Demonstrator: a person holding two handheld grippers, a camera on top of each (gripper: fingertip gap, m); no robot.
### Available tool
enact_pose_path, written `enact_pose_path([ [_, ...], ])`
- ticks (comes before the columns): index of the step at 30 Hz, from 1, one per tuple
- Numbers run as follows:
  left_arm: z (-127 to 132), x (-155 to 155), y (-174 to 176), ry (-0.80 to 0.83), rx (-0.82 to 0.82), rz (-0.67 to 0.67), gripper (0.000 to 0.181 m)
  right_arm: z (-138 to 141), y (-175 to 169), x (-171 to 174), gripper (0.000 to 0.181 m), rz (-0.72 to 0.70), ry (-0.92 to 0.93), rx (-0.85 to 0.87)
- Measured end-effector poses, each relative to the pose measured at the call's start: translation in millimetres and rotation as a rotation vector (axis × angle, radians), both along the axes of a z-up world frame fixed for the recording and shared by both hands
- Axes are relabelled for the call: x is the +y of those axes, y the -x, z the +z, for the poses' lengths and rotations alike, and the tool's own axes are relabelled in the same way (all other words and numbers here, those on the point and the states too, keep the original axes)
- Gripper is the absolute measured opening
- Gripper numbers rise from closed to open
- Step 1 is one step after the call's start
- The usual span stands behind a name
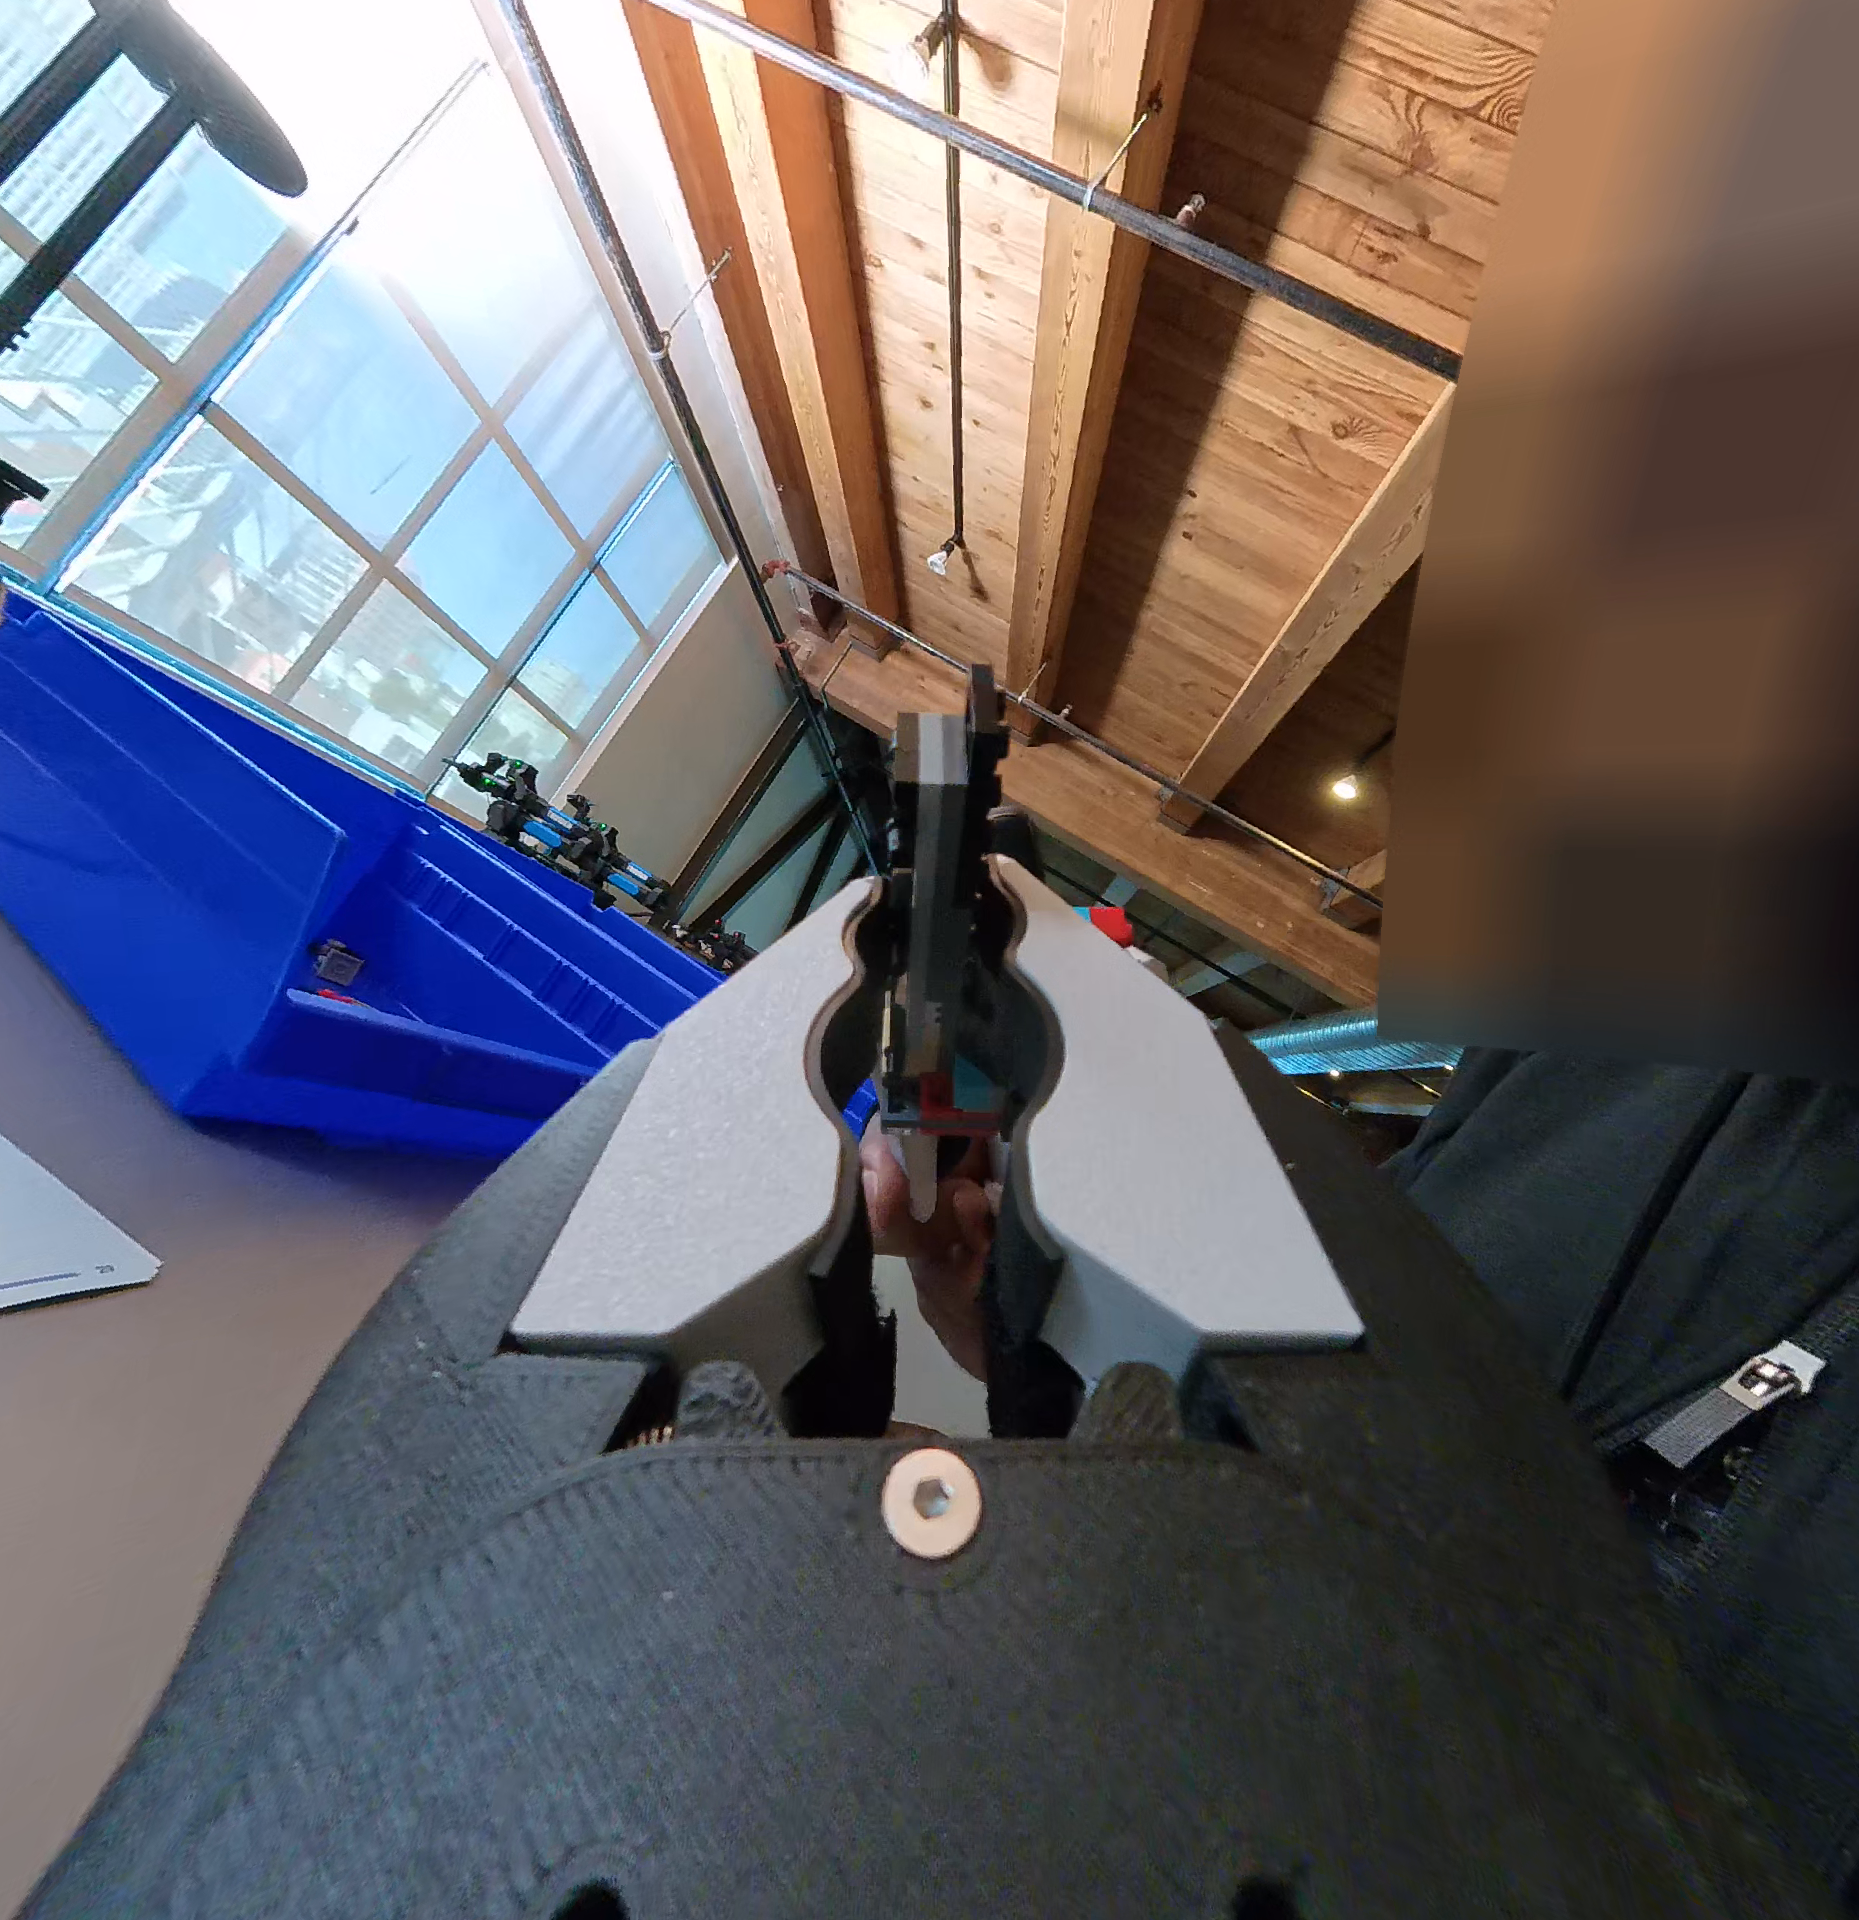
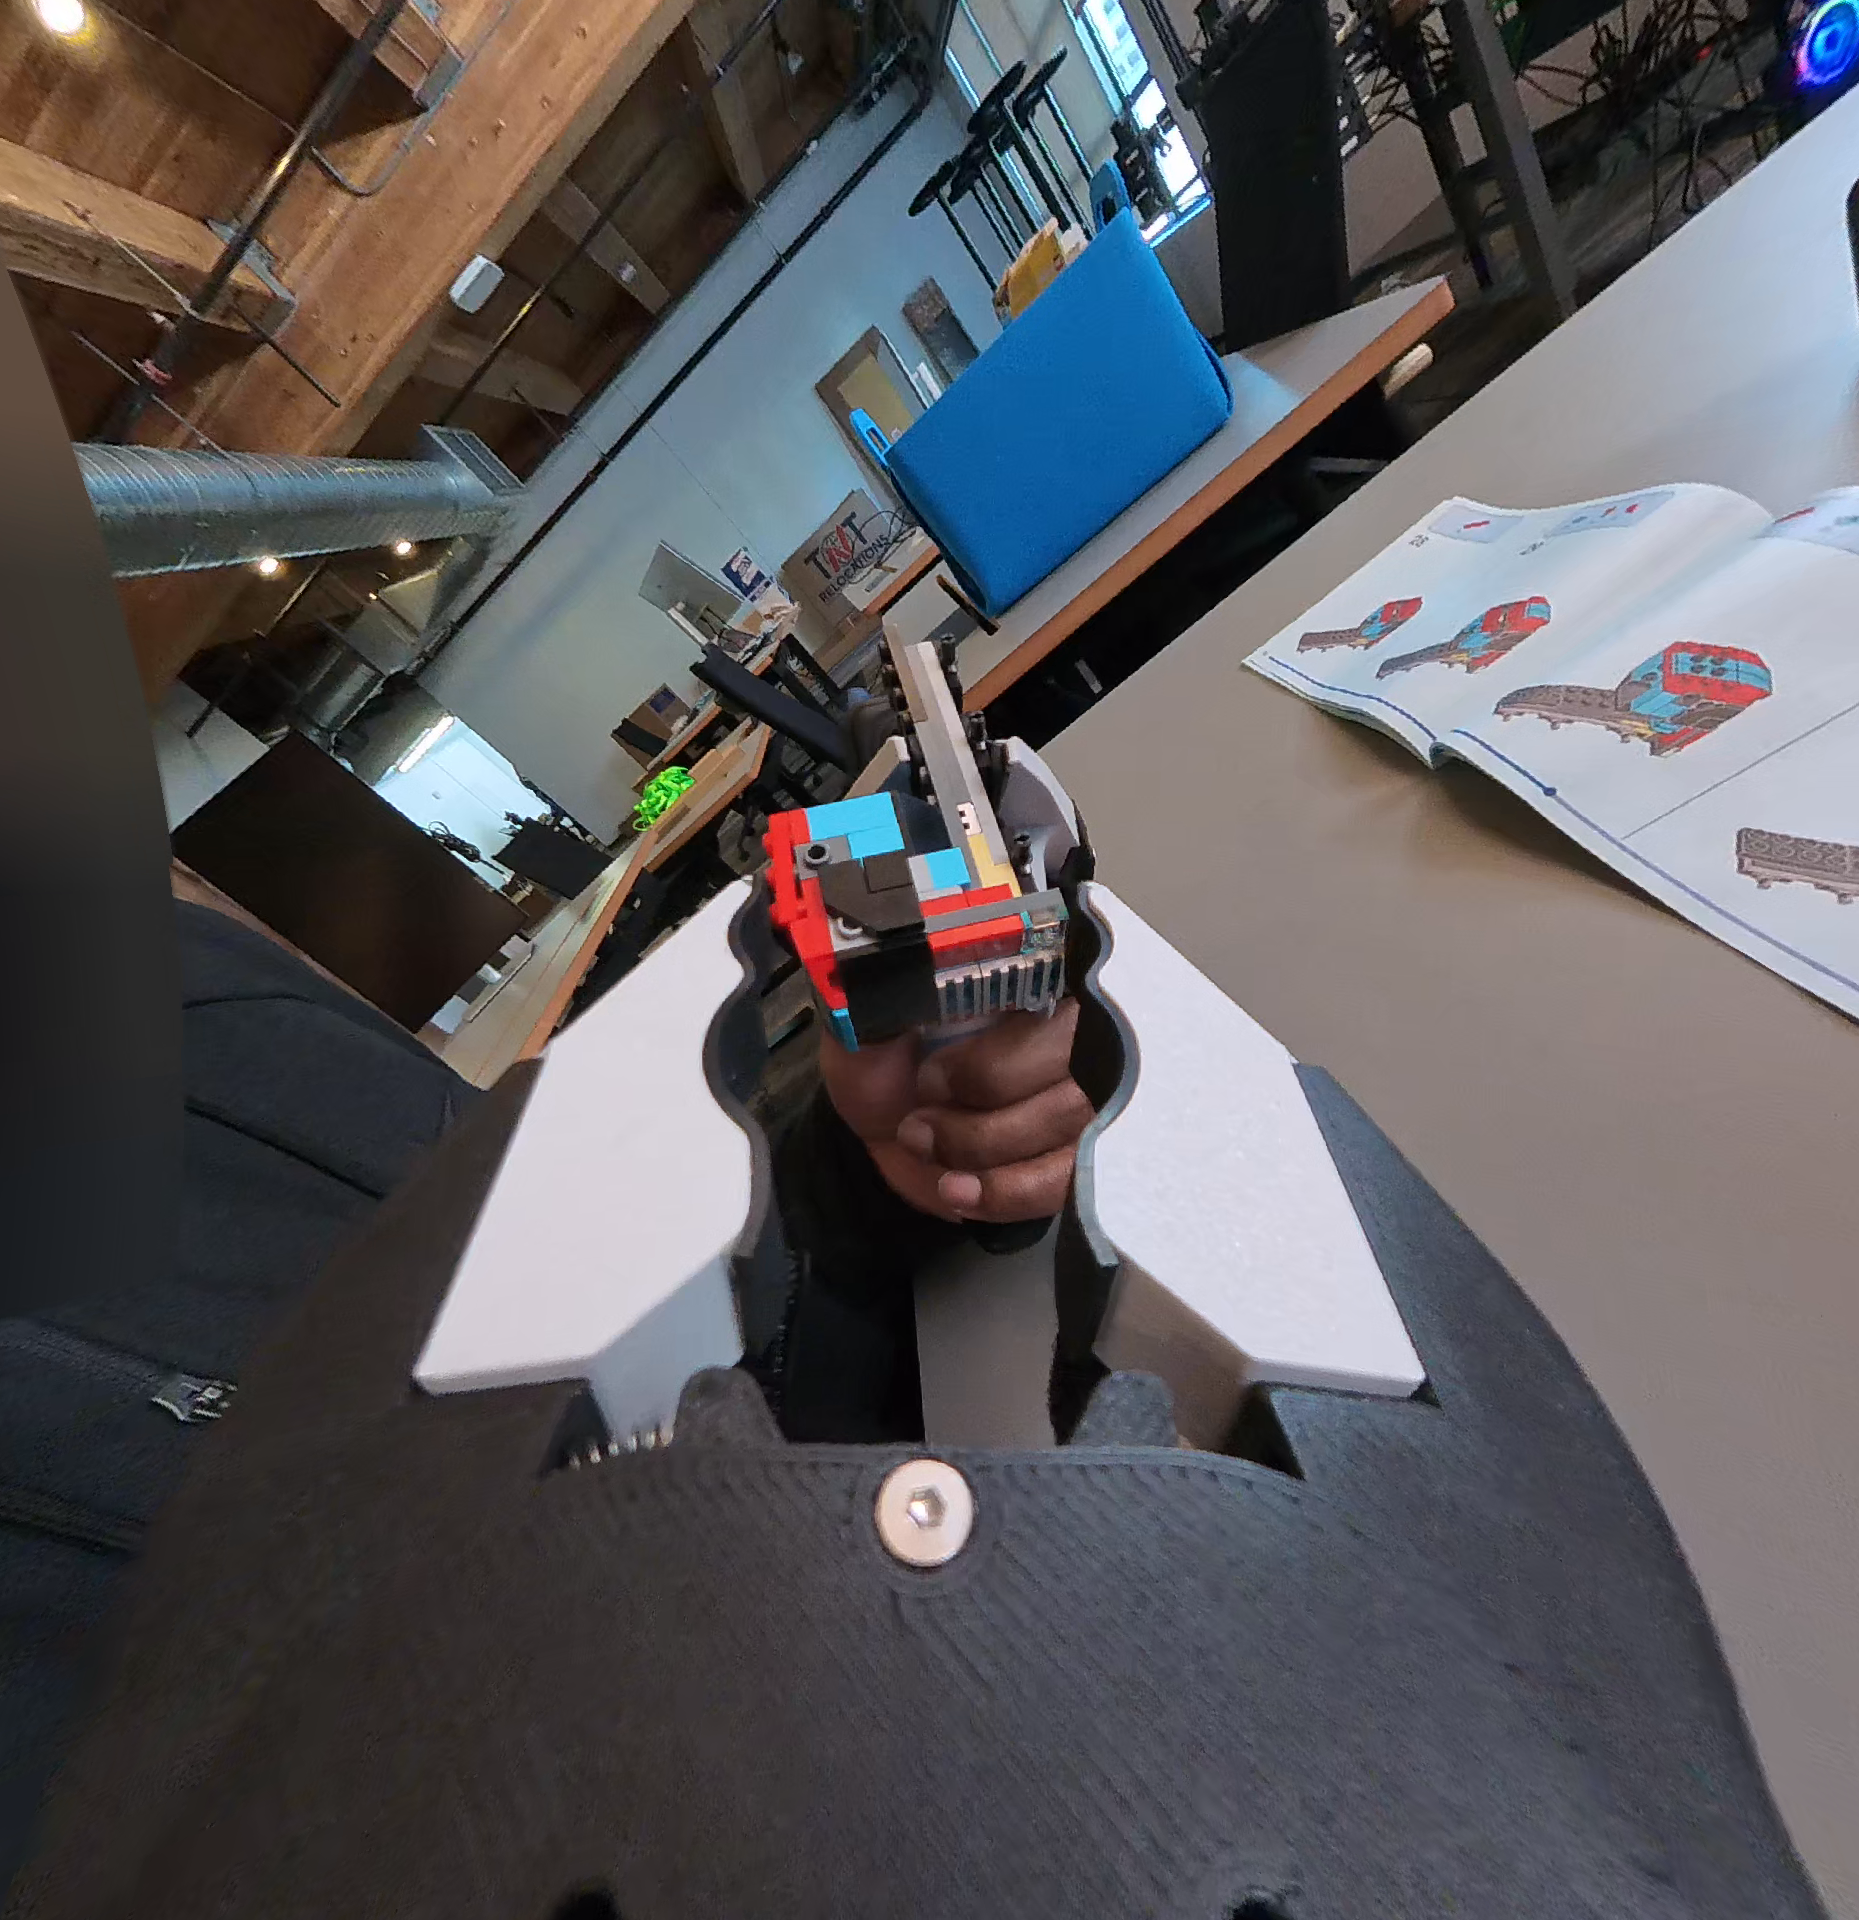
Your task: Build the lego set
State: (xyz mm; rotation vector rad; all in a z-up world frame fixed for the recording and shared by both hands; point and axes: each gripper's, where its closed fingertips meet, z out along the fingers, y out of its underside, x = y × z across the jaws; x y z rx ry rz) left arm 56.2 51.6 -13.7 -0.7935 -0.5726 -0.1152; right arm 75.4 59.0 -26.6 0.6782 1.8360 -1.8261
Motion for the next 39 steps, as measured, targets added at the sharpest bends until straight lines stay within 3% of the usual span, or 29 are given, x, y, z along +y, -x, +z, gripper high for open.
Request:
enact_pose_path([
  [22,3,-2,-4,0.001,0.027,0.004,0.016,1,-2,-1,0.055,-0.013,0.002,0.020],
  [26,4,-2,-2,0.009,0.041,0.039,0.016,-2,4,-1,0.074,-0.057,-0.004,-0.001],
  [32,3,2,-1,0.066,0.063,0.088,0.016,1,4,-1,0.062,-0.070,0.026,-0.006],
  [39,3,3,-2,0.076,0.068,0.087,0.016,0,1,-1,0.061,-0.050,0.033,0.003],
])
